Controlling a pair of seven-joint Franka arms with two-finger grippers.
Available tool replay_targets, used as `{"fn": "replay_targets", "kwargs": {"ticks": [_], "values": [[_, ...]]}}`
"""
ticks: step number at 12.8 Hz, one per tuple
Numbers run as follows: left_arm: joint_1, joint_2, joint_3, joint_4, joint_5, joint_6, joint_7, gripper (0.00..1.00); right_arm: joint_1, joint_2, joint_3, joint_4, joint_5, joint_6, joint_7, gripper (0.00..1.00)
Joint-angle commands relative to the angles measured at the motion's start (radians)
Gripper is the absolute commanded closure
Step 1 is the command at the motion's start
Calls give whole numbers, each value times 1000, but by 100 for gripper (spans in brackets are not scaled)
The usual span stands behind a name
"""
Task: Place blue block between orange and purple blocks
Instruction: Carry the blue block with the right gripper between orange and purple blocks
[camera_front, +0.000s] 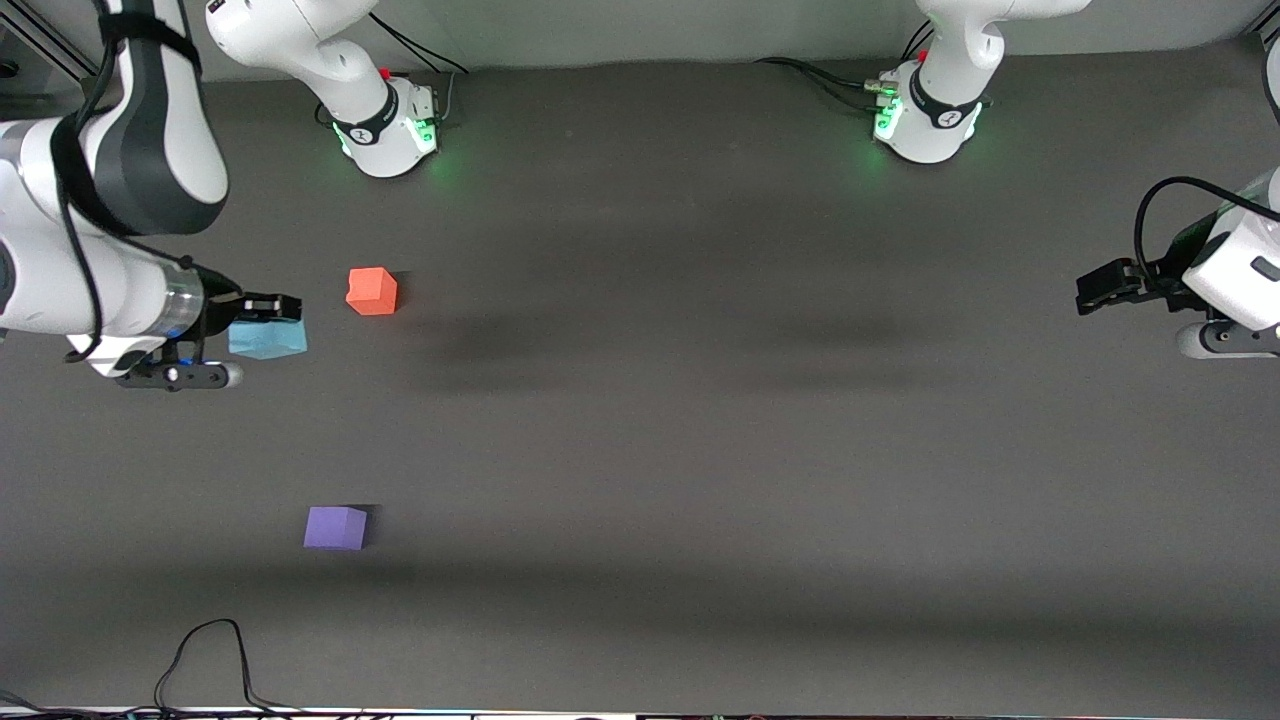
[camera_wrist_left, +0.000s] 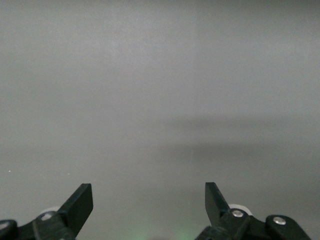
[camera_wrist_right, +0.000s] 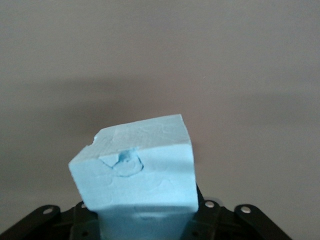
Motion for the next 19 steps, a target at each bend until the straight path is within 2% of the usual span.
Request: {"fn": "replay_targets", "kwargs": {"ticks": [1, 3, 5, 7, 9, 11, 13, 15, 19], "values": [[-1, 6, 3, 10, -2, 5, 13, 0, 11, -15, -22, -186, -18, 223, -50, 72], [-2, 6, 3, 10, -2, 5, 13, 0, 8, 8, -23, -286, -18, 382, -62, 70], [-2, 6, 3, 9, -4, 5, 11, 0, 1, 104, -25, -303, 11, 475, -99, 70], [-2, 6, 3, 9, -4, 8, 11, 0, -1, 226, -25, -300, 99, 568, -169, 71], [-2, 6, 3, 9, -4, 8, 11, 0, -16, 299, -25, -296, 202, 628, -231, 71], [-2, 6, 3, 9, -4, 8, 11, 0, -16, 339, -25, -274, 256, 642, -248, 71], [-2, 6, 3, 9, -7, 10, 11, 0, -16, 373, -25, -248, 264, 644, -248, 71], [-2, 6, 4, 9, -7, 10, 11, 0, -13, 417, -20, -220, 325, 644, -251, 72], [-4, 6, 4, 7, -7, 10, 11, 0, -10, 433, -13, -216, 335, 642, -251, 72]]}}
